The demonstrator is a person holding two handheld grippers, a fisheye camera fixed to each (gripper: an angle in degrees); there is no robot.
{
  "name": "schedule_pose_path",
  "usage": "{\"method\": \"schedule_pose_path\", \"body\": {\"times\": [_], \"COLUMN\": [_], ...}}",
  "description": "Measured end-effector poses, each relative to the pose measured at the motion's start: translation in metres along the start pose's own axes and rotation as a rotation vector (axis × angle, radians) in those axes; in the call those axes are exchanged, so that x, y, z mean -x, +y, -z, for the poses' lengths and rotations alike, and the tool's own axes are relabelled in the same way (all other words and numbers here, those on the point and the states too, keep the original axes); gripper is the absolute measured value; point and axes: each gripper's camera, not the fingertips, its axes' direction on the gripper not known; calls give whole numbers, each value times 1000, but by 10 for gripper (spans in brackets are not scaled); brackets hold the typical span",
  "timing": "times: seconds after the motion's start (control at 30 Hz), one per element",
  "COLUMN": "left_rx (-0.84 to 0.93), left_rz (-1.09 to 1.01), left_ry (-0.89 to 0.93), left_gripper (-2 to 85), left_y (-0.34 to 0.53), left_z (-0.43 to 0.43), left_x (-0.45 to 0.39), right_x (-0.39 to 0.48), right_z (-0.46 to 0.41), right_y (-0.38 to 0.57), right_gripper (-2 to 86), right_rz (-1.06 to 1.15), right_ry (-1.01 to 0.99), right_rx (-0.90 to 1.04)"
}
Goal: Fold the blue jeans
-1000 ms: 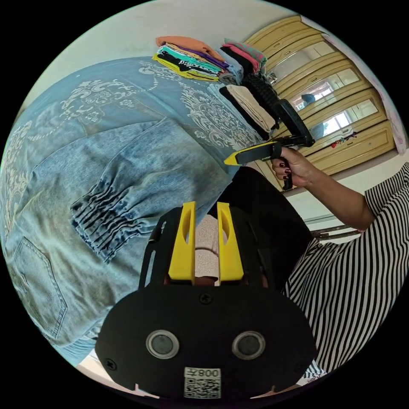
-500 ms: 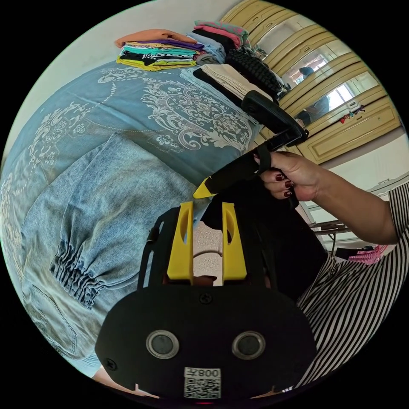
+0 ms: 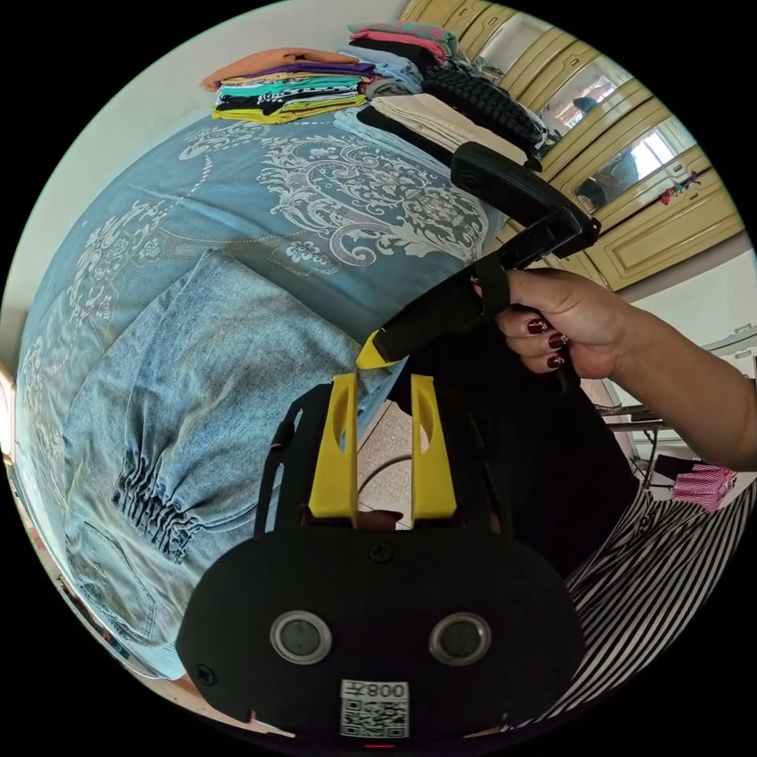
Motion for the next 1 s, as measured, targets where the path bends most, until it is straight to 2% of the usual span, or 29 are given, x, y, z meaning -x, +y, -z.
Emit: {"method": "schedule_pose_path", "body": {"times": [0.23,0.37,0.5,0.6,0.73,0.87,1.0], "left_rx": [-54,-110,-121,-142,-115,-35,-41], "left_rz": [50,209,307,248,125,89,82], "left_ry": [-1,-22,63,88,98,85,85], "left_gripper": [84,79,79,89,101,113,118], "left_y": [-3,10,8,-8,-33,-49,-56], "left_z": [11,24,20,16,0,-26,-27], "left_x": [-7,23,47,36,0,-20,-27], "right_x": [-6,11,28,31,14,21,38], "right_z": [19,36,38,32,44,58,51], "right_y": [12,23,21,18,24,26,9], "right_gripper": [23,9,4,2,3,3,2], "right_rz": [1,47,122,118,46,99,165], "right_ry": [-45,127,202,266,131,52,116], "right_rx": [-23,-90,-78,-42,-85,-136,-93]}}
